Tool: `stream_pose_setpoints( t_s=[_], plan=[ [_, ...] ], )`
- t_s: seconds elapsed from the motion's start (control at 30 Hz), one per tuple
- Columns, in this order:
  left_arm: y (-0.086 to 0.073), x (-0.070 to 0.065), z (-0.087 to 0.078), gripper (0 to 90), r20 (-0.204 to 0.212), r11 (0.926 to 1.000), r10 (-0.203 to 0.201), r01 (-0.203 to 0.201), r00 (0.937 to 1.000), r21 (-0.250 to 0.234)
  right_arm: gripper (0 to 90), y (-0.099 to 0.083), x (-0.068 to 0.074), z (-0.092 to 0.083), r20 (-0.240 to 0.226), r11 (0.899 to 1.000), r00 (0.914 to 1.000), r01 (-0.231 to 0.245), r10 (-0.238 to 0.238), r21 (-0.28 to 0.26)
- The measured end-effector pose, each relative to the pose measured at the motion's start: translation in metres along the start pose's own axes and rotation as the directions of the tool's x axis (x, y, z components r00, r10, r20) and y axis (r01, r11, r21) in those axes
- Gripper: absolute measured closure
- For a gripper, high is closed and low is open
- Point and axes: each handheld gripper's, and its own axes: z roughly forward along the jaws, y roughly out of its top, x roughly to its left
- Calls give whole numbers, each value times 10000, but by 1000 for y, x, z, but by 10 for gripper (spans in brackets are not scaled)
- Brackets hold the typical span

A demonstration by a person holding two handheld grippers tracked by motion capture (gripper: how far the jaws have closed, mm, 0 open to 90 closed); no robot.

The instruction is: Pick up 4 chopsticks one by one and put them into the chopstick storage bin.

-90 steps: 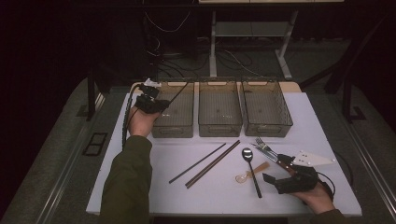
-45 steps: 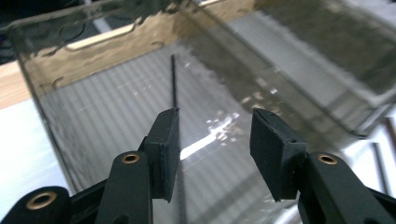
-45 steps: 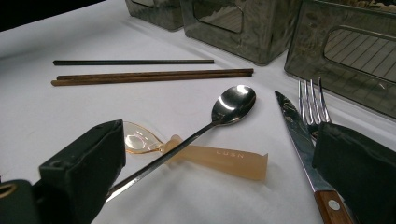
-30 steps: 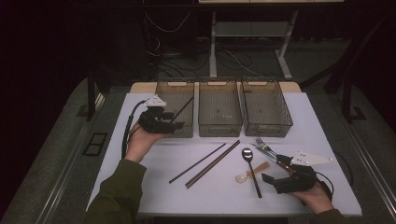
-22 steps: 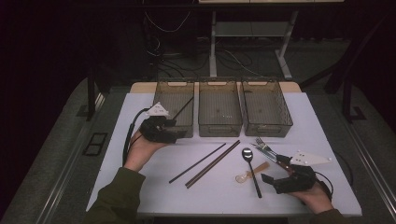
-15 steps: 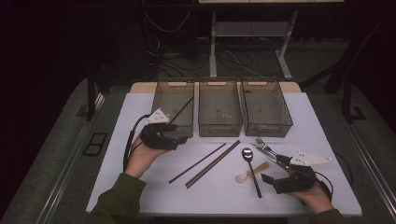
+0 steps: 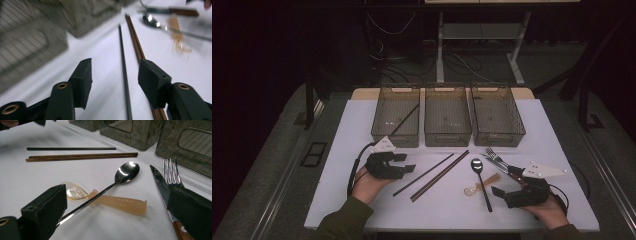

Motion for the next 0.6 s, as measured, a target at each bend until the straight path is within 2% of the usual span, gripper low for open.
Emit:
stream_pose_setpoints(
  t_s=[0.07, 0.27, 0.4, 0.6],
  plan=[
    [-4, -4, 4, 480, 88, 9996, 117, -120, 9999, 266, 29, 0, 1, 0, -11, 10000, 10000, 45, -45, 17],
    [-10, -10, 11, 578, -72, 9972, 235, -230, 9997, 707, 29, 0, 1, -1, 9, 10000, 10000, 69, -69, -10],
    [-12, -12, 16, 644, -236, 9963, 317, -297, 9992, 806, 29, 0, 1, 0, -40, 9999, 9999, 104, -104, 63],
    [-13, -14, 24, 730, -27, 9935, 403, -398, 9992, 1063, 29, 0, 1, 0, -48, 9999, 9999, 119, -119, 65]
  ],
)
